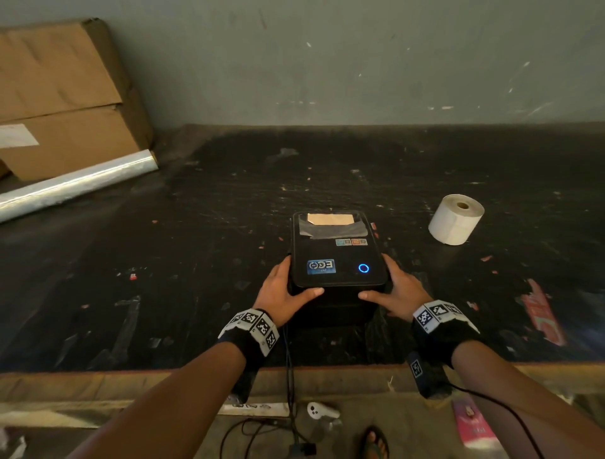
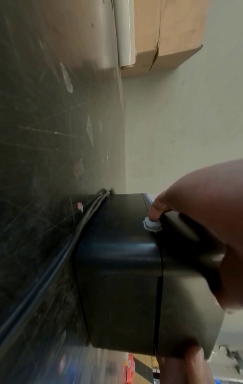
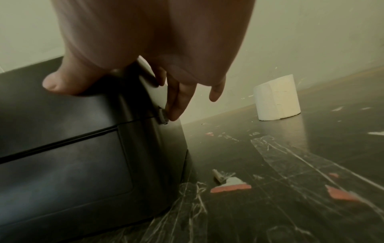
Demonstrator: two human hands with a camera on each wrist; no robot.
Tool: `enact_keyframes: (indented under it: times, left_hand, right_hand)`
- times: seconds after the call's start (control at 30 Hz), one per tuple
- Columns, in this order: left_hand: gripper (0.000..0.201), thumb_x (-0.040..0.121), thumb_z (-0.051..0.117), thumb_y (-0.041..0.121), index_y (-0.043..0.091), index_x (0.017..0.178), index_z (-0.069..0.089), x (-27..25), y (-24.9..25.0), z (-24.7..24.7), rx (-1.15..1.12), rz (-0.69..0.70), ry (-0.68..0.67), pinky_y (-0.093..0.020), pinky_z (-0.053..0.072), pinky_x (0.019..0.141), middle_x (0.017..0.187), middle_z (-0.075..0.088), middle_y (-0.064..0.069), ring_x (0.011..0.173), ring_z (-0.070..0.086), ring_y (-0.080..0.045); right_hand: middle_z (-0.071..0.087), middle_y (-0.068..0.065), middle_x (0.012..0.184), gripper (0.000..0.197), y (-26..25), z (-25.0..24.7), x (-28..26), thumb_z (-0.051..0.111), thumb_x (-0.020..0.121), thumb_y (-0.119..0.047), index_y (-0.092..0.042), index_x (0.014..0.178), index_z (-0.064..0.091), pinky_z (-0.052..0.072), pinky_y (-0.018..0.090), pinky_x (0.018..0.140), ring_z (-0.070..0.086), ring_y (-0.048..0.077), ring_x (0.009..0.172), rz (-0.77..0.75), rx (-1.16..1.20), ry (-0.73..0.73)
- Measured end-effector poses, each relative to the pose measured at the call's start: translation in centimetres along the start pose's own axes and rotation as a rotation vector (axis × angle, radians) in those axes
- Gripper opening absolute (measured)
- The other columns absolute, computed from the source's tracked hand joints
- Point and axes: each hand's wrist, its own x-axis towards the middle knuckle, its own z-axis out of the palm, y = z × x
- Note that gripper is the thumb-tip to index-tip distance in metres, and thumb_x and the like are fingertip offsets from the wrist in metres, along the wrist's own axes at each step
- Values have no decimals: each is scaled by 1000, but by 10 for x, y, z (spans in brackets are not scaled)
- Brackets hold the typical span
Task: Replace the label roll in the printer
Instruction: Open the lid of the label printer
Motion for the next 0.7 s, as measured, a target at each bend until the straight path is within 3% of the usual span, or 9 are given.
enact_keyframes:
  times: [0.13,0.3,0.47,0.53,0.6,0.7]
  left_hand:
    - [88,76,69,48,25,147,22,0,6,-1,8,12,48,-30,33,103,144,38,-7,132,39,-22]
    - [78,76,63,55,28,142,31,5,16,-7,29,53,105,-24,36,94,132,47,-4,122,48,-19]
    - [64,76,55,64,23,126,51,29,42,-21,7,77,249,-36,49,97,120,60,-1,111,56,-15]
    - [55,77,53,66,19,105,61,43,53,-27,27,91,318,-36,53,87,102,68,-1,97,63,-17]
    - [53,77,52,68,16,83,61,59,62,-33,45,79,375,-32,53,76,85,68,-1,85,65,-20]
    - [63,74,47,74,14,84,65,78,78,-43,52,27,426,-33,53,77,84,70,-4,83,65,-23]
  right_hand:
    - [41,5,147,102,1,-4,2,69,70,-57,-32,147,6,36,57,105,40,29,132,-10,28,11]
    - [48,7,142,94,-5,-16,7,63,72,-61,-30,146,15,31,50,110,45,28,130,-64,8,41]
    - [55,10,134,92,-31,-42,20,44,65,-81,-28,140,34,36,51,106,48,33,124,-29,-90,118]
    - [61,12,123,80,-46,-53,26,39,72,-79,-20,125,49,41,50,101,55,34,115,-29,-168,170]
    - [64,16,116,71,-61,-59,30,36,82,-70,-11,119,52,43,48,96,57,37,109,-64,-255,277]
    - [53,21,132,65,-75,-56,36,36,94,-49,-2,139,32,36,48,103,51,36,121,-181,-362,475]
